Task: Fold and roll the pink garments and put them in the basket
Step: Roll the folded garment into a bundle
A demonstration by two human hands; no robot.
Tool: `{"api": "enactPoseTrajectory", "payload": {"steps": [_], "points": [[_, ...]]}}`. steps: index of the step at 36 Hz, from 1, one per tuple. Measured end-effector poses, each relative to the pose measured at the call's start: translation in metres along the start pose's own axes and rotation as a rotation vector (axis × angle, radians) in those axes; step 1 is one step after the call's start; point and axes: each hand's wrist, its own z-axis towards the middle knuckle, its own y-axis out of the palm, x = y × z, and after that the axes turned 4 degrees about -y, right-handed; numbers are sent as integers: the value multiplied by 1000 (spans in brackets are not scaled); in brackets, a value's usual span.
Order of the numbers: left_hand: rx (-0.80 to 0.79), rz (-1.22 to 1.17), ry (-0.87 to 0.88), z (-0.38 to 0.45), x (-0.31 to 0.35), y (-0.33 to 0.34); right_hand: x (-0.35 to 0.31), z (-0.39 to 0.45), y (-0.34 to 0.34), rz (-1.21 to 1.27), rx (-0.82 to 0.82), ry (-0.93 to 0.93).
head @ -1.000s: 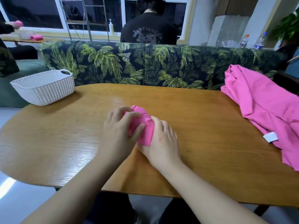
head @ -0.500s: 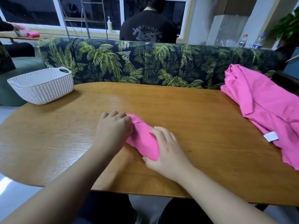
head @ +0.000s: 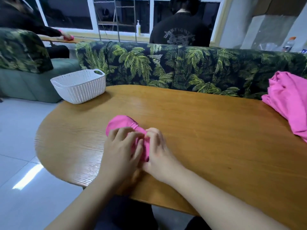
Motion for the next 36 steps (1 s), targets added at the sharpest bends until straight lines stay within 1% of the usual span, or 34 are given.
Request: {"api": "enactPoseTrajectory", "payload": {"steps": [3, 5, 7, 9, 11, 14, 16, 17, 20, 22, 26, 29, 36], "points": [[-18, 85, -167, 0, -27, -8, -7, 31, 17, 159, -187, -48], [-32, 91, -276, 1, -47, -13, -11, 53, 26, 175, -332, -79], [-73, 119, -322, 2, -68, -16, -14, 72, 38, 164, -378, -120], [-94, 158, -307, 5, -88, -19, -19, 88, 50, 167, -401, -117], [-75, 183, -299, 10, -103, -23, -20, 98, 58, 125, -421, -55], [-48, 219, -453, 22, -120, -25, -7, 102, 60, -68, -425, 37], [-24, 258, -511, 31, -134, -23, 4, 100, 53, -189, -398, 82], [-17, 269, -530, 36, -140, -22, 8, 99, 49, -206, -385, 109], [-29, 274, -619, 54, -154, -18, 15, 97, 39, -201, -362, 146], [-12, 240, -691, 67, -158, -17, 16, 96, 36, -206, -364, 140], [12, 142, -782, 90, -168, -14, 19, 100, 38, -217, -391, 123], [10, 101, -797, 104, -178, -12, 21, 104, 42, -223, -420, 112], [-33, 132, -775, 125, -198, -10, 21, 105, 42, -219, -432, 111]]}}
